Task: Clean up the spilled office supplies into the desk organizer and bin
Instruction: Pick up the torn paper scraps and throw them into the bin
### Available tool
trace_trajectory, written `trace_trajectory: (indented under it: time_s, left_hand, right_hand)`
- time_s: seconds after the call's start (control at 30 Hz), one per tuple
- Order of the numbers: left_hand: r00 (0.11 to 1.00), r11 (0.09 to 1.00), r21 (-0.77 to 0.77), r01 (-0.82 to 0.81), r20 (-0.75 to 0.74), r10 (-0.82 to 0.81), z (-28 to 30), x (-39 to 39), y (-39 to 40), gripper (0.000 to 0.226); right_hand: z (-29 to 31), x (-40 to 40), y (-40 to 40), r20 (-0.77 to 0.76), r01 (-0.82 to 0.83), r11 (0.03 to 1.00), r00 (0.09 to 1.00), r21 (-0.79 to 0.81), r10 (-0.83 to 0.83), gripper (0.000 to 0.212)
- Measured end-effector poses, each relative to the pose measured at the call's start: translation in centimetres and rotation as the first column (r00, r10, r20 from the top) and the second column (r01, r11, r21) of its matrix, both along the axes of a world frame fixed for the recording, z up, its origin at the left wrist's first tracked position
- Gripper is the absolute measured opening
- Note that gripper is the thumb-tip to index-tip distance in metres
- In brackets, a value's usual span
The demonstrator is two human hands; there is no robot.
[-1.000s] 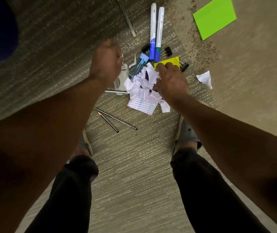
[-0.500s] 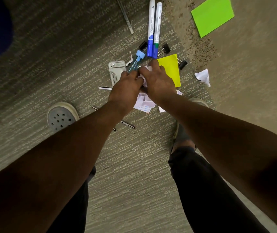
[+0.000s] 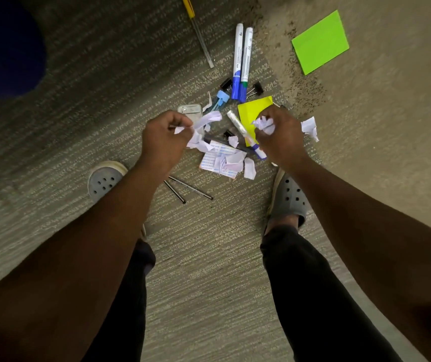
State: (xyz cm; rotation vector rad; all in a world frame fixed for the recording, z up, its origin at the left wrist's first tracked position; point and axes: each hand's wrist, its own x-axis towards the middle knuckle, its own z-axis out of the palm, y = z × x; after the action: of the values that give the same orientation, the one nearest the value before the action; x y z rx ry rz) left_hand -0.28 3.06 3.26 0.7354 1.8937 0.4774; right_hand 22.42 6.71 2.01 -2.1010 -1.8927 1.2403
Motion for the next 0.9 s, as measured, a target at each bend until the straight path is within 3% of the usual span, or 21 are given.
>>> trace_trajectory:
  time_s: [0.13, 0.27, 0.37, 0.43, 0.53, 0.67, 0.8, 0.9]
  left_hand:
    - [0.919, 0.948, -0.049, -0.314, 0.236, 0.316, 4.1, -1.7, 0.5, 0.027]
    - [0.805, 0.873, -0.049, -0.485, 0.365, 0.468, 9.7, -4.4, 1.7, 0.028]
    - [0.791, 0.838, 0.057, -0.543, 0.371, 0.487, 14.7, -7.5, 3.0, 0.030]
    - [0.838, 0.829, 0.199, -0.523, 0.297, 0.457, 18.3, -10.4, 3.7, 0.029]
    - [0.889, 0.800, 0.398, -0.449, 0.108, 0.445, 23.1, -15.7, 4.1, 0.026]
    - [0.830, 0.749, 0.558, -0.358, -0.178, 0.529, 27.4, -23.5, 4.2, 0.021]
    - [0.773, 0.731, 0.578, -0.363, -0.250, 0.582, 28.4, -29.2, 5.0, 0.020]
    - [0.764, 0.819, 0.510, -0.264, -0.407, 0.500, 26.4, -32.0, 5.6, 0.022]
  right_hand:
    - [3.8, -1.1, 0.5, -0.046, 0.118, 0.990, 0.992, -0.071, -0.121, 0.008]
    - [8.8, -6.2, 1.8, -0.118, 0.116, 0.989, 0.985, -0.097, -0.127, 0.010]
    - [12.9, -11.8, 2.9, -0.257, 0.131, 0.990, 0.956, -0.060, -0.143, 0.010]
    - [16.1, -16.5, 4.0, -0.397, 0.159, 0.987, 0.903, -0.038, -0.161, 0.005]
    - [20.7, -24.3, 5.8, -0.571, 0.181, 0.983, 0.809, 0.013, -0.141, 0.021]
    - [25.5, -34.9, 7.6, -0.690, 0.248, 0.959, 0.719, 0.139, -0.086, 0.010]
    - [26.7, -43.3, 8.0, -0.631, 0.226, 0.936, 0.776, 0.271, -0.005, 0.027]
    - [25.0, -46.5, 8.2, -0.481, -0.083, 0.969, 0.856, 0.234, 0.190, 0.044]
